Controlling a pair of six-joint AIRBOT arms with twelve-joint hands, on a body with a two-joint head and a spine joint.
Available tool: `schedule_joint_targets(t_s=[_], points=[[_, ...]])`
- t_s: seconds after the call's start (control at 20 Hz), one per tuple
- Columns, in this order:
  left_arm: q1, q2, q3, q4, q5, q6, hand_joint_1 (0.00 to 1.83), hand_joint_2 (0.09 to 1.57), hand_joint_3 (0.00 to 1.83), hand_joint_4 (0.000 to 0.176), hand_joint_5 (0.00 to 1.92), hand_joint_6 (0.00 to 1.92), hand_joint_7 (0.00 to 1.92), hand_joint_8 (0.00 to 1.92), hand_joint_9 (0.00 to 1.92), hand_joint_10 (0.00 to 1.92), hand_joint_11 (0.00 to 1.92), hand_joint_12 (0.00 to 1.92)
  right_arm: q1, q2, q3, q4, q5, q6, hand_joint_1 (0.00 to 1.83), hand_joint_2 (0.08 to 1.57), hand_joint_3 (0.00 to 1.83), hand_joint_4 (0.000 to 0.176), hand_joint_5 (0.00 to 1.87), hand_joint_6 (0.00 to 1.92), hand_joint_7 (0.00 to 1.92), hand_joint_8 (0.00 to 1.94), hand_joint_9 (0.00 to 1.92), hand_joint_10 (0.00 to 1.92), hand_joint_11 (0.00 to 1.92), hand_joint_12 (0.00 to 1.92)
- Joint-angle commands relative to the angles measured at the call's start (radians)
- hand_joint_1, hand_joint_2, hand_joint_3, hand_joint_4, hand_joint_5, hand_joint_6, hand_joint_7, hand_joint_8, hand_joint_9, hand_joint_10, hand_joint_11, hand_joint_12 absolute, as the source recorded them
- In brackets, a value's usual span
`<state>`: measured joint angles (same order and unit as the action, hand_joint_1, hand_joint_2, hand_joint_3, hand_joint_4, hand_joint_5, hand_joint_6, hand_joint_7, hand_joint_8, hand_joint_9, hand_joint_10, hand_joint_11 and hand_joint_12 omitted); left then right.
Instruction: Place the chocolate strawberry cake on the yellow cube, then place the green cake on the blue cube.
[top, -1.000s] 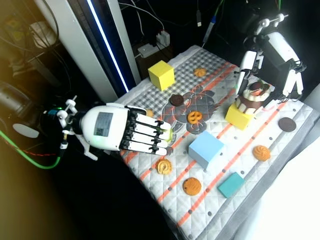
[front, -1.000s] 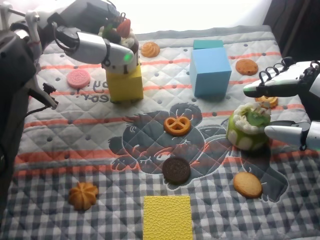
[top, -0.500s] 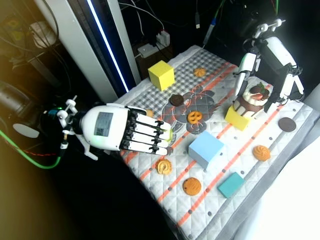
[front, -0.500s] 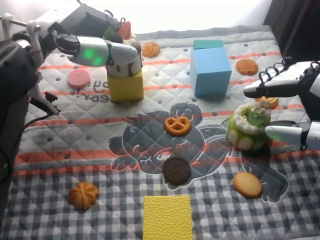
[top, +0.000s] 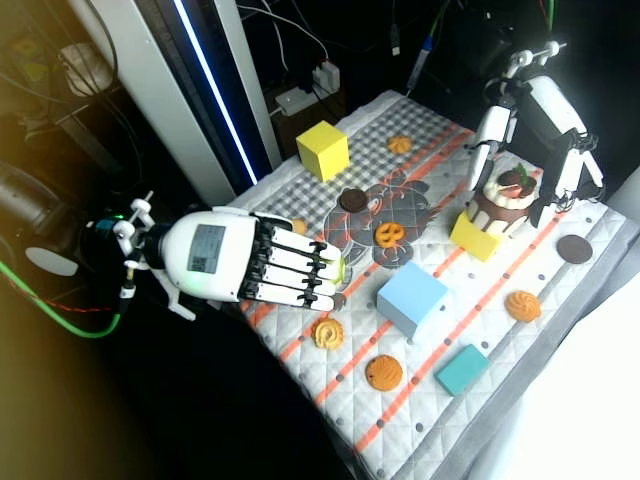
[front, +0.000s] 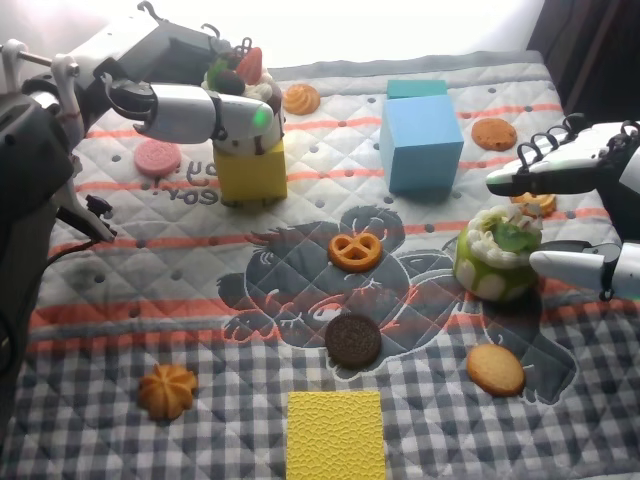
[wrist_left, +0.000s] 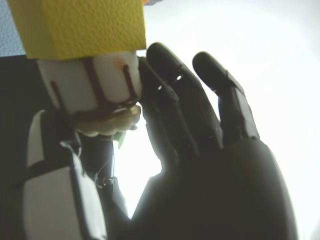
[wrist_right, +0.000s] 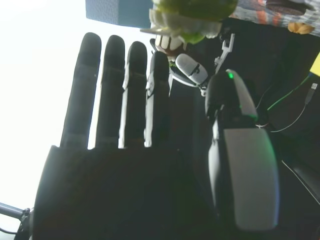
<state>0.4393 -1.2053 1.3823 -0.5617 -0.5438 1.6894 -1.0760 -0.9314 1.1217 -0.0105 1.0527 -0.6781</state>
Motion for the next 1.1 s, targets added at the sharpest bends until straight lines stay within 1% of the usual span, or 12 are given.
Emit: schedule_joint_targets(t_s=[0.0,0.1,0.15,0.5,0.55,0.65,0.75,0.8,0.85,0.95,1.0,1.05], points=[[-0.001,0.013,-0.003,0.015,-0.085,0.0,0.86,0.88,0.0,0.027,0.58,0.0,0.8,0.18,0.69,0.67,0.15,1.58,0.015,-0.003,0.004,0.021,0.127,0.008,0.54,1.21,0.0,0.0,0.63,0.0,0.67,0.0,0.62,0.0,0.54,0.04],[-0.002,0.018,-0.007,0.016,-0.089,0.0,0.87,0.86,0.0,0.018,0.52,0.0,0.74,0.13,0.65,0.64,0.13,1.59,0.015,-0.003,0.003,0.021,0.127,0.008,0.56,1.21,0.0,0.0,0.64,0.0,0.66,0.0,0.62,0.0,0.54,0.04],[-0.002,0.022,-0.012,0.017,-0.093,0.0,0.85,0.85,0.0,0.03,0.48,0.0,0.7,0.09,0.61,0.68,0.12,1.62,0.015,-0.003,0.003,0.021,0.127,0.008,0.53,1.21,0.0,0.0,0.64,0.0,0.66,0.0,0.62,0.0,0.54,0.04],[-0.001,0.039,-0.035,0.031,-0.108,0.001,0.78,0.83,0.0,0.052,0.39,0.0,0.64,0.03,0.52,0.73,0.03,1.65,0.014,-0.003,0.002,0.022,0.127,0.009,0.51,1.21,0.0,0.0,0.62,0.0,0.64,0.0,0.61,0.0,0.54,0.04],[0.0,0.046,-0.044,0.035,-0.113,0.001,0.76,0.82,0.0,0.047,0.38,0.0,0.61,0.01,0.51,0.55,0.01,1.55,0.014,-0.002,0.002,0.022,0.127,0.009,0.52,1.21,0.0,0.0,0.62,0.0,0.65,0.0,0.61,0.0,0.55,0.04],[0.007,0.056,-0.06,0.041,-0.131,0.001,0.73,0.81,0.0,0.083,0.29,0.0,0.46,0.0,0.5,0.19,0.0,1.35,0.015,0.0,0.003,0.023,0.13,0.009,0.53,1.21,0.0,0.0,0.62,0.0,0.65,0.0,0.61,0.0,0.53,0.03],[0.01,0.064,-0.071,0.052,-0.141,0.001,0.7,0.8,0.0,0.166,0.14,0.0,0.28,0.0,0.38,0.05,0.0,1.05,0.015,0.002,0.002,0.023,0.134,0.009,0.51,1.2,0.0,0.0,0.58,0.0,0.61,0.0,0.57,0.0,0.5,0.02],[0.011,0.067,-0.077,0.058,-0.145,0.001,0.7,0.8,0.0,0.166,0.14,0.0,0.28,0.0,0.38,0.05,0.0,1.05,0.015,0.002,0.003,0.022,0.134,0.009,0.51,1.2,0.0,0.0,0.58,0.0,0.61,0.0,0.57,0.0,0.5,0.02],[0.012,0.072,-0.084,0.065,-0.152,0.001,0.66,0.8,0.0,0.176,0.03,0.0,0.15,0.0,0.29,0.0,0.0,0.89,0.015,0.002,0.003,0.022,0.133,0.009,0.53,1.18,0.0,0.0,0.54,0.0,0.56,0.0,0.53,0.0,0.48,0.01],[0.016,0.092,-0.114,0.085,-0.18,0.001,0.62,0.77,0.0,0.176,0.0,0.0,0.01,0.0,0.08,0.0,0.0,0.51,0.018,0.001,0.006,0.022,0.132,0.009,0.59,1.1,0.0,0.0,0.44,0.0,0.49,0.0,0.47,0.0,0.44,0.0],[0.019,0.103,-0.129,0.096,-0.193,0.001,0.63,0.76,0.0,0.176,0.0,0.0,0.0,0.0,0.02,0.01,0.0,0.29,0.02,0.0,0.008,0.021,0.129,0.009,0.56,1.06,0.0,0.07,0.33,0.0,0.36,0.0,0.32,0.0,0.31,0.0],[0.022,0.117,-0.146,0.109,-0.21,0.001,0.64,0.76,0.0,0.176,0.0,0.0,0.0,0.0,0.0,0.0,0.0,0.07,0.024,-0.003,0.012,0.021,0.121,0.009,0.59,1.04,0.0,0.081,0.3,0.0,0.33,0.0,0.28,0.0,0.28,0.0]])
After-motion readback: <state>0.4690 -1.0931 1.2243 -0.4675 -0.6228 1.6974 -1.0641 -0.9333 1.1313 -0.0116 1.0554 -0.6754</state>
